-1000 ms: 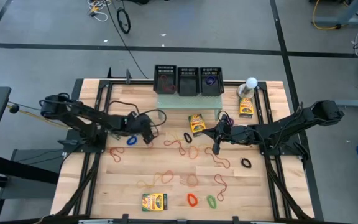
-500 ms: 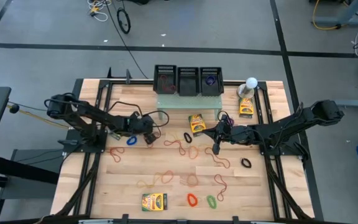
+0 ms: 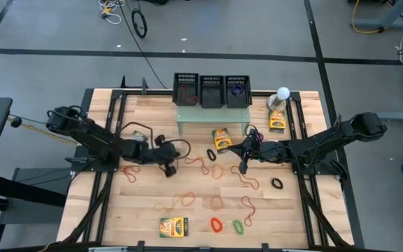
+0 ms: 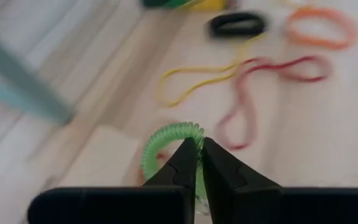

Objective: Pick & Place Office Desk Supplies
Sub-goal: Put the green spring bracelet into the right black bin on the shelf

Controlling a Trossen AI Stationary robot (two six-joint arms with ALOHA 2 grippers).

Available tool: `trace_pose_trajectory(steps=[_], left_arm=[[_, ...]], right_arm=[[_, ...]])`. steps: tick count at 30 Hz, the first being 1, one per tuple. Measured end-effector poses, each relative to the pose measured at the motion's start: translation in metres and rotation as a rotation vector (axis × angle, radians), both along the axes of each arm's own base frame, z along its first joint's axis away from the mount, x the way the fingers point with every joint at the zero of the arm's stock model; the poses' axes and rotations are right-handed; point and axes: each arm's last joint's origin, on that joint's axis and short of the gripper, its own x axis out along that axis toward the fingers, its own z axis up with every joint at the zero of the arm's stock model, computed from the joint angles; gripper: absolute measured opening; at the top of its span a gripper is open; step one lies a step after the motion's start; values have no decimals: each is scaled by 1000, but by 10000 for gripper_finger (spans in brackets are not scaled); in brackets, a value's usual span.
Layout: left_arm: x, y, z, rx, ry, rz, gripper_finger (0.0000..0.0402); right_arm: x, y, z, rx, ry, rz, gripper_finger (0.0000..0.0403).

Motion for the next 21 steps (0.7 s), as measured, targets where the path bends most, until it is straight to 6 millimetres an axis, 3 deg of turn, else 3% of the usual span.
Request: trace_pose_trajectory(steps=[5, 11, 21], left_arm=[[3, -11, 6, -6, -72, -46, 17], [0, -3, 2, 25, -33, 39, 19], [15, -8, 17, -35, -212, -122, 19]], right_arm=[[0, 0, 0, 0, 0, 0, 11], [0, 0, 0, 0, 0, 0, 11], [0, 0, 0, 3, 0, 8, 11]])
